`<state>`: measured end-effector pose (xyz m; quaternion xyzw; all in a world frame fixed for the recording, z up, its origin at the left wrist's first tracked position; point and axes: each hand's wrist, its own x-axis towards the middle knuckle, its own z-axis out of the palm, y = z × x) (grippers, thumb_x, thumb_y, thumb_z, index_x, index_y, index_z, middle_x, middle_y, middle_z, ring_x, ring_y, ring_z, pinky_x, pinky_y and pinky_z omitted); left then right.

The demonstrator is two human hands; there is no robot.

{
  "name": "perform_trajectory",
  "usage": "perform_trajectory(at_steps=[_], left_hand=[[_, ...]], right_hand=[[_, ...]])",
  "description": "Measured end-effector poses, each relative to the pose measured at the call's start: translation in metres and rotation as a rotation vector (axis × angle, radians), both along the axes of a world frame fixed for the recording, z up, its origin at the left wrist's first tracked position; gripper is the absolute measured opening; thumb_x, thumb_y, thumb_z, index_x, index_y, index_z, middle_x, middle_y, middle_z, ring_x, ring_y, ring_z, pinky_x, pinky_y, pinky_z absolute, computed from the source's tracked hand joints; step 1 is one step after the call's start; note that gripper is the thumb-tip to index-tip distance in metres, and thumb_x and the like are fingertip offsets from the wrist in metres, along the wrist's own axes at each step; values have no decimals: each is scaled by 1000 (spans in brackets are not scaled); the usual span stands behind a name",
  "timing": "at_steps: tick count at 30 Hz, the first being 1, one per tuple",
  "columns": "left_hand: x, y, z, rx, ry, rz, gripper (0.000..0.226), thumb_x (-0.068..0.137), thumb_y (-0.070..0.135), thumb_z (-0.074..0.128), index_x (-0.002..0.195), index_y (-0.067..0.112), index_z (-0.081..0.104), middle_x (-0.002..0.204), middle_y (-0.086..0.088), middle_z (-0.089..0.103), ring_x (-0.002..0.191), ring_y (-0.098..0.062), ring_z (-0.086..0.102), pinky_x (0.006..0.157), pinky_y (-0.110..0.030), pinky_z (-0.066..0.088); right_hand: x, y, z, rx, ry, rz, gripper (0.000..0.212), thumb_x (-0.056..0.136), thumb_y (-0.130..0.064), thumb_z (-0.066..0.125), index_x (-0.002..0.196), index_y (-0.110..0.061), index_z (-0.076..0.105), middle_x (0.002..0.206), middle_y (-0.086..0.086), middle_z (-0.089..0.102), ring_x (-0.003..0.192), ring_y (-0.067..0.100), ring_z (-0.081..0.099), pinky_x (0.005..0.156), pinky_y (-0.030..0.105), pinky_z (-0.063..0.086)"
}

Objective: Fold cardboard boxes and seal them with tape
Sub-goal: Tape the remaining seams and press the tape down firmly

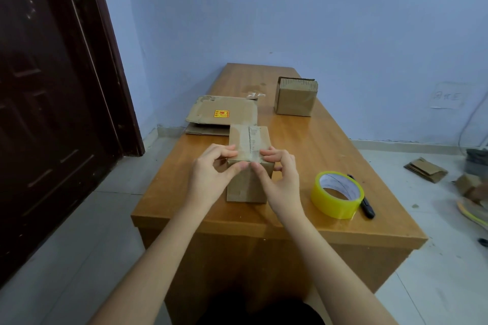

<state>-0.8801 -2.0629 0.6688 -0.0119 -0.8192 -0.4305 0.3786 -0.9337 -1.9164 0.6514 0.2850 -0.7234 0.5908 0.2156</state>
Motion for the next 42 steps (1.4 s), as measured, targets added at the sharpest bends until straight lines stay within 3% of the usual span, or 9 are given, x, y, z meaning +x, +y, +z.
perform_trajectory(at_steps=[6, 14, 20, 24, 27, 30, 34, 38, 42], left_hand=[[6, -2, -2, 181, -18, -152, 20, 85, 14, 64, 105, 17, 66, 113, 10, 62, 109, 7, 55, 87, -12, 48], [8, -7, 1, 314, -95, -205, 16, 91, 23, 57, 101, 24, 69, 117, 7, 65, 117, -6, 54, 94, -25, 49], [5, -3, 6, 252, -94, -112, 13, 84, 27, 66, 95, 24, 71, 109, 12, 66, 106, 7, 56, 81, -1, 40], [5, -7, 12, 264, -162, -175, 14, 90, 17, 62, 98, 23, 71, 110, 16, 66, 103, 6, 58, 86, -11, 47], [4, -6, 21, 205, -231, -164, 14, 92, 13, 59, 96, 21, 70, 111, 16, 64, 102, 5, 57, 81, -6, 45], [2, -4, 27, 158, -273, -116, 13, 92, 13, 58, 92, 20, 69, 111, 14, 64, 100, 1, 56, 75, -7, 40], [1, -2, 34, 86, -311, -133, 15, 91, 13, 59, 87, 25, 66, 113, 11, 64, 98, 0, 56, 76, -11, 42], [4, -1, 40, -32, -375, -124, 4, 88, 30, 63, 90, 29, 67, 116, 15, 61, 108, -6, 56, 81, -19, 46], [16, 3, 47, -165, -491, -24, 27, 79, 62, 60, 89, 36, 62, 126, 18, 53, 117, -9, 47, 98, -45, 41]], right_hand=[[-6, 8, -4, -59, -7, 130, 20, 91, -11, 59, 95, -30, 57, 110, -9, 63, 124, 5, 49, 95, 25, 46], [-6, 22, 3, -139, -236, 336, 20, 97, -12, 48, 97, -19, 67, 113, -11, 68, 128, 4, 46, 105, 26, 38], [0, 19, 10, -122, -255, 243, 26, 98, -10, 47, 93, -23, 68, 110, -6, 68, 120, 2, 51, 103, 29, 42], [4, 27, 33, 23, -253, 197, 24, 98, -12, 47, 90, -20, 68, 101, 1, 66, 98, -1, 56, 83, 6, 42], [-10, 37, 60, 125, -228, 173, 22, 97, -12, 47, 90, -21, 66, 93, -10, 67, 87, 1, 59, 74, 8, 44], [-41, 36, 80, 352, -195, 51, 24, 97, -18, 45, 111, -27, 62, 111, -17, 60, 102, 0, 53, 86, 13, 42], [-73, 18, 96, 667, -311, 95, 41, 101, -22, 35, 140, -18, 44, 143, -1, 46, 132, 16, 40, 103, 27, 31], [-83, 1, 107, 917, -370, 127, 38, 101, -21, 37, 137, -14, 48, 136, 7, 51, 120, 21, 50, 95, 31, 41], [-85, -2, 109, 1005, -337, 119, 34, 98, -20, 47, 131, -16, 52, 116, 5, 61, 90, 14, 59, 71, 22, 49]])
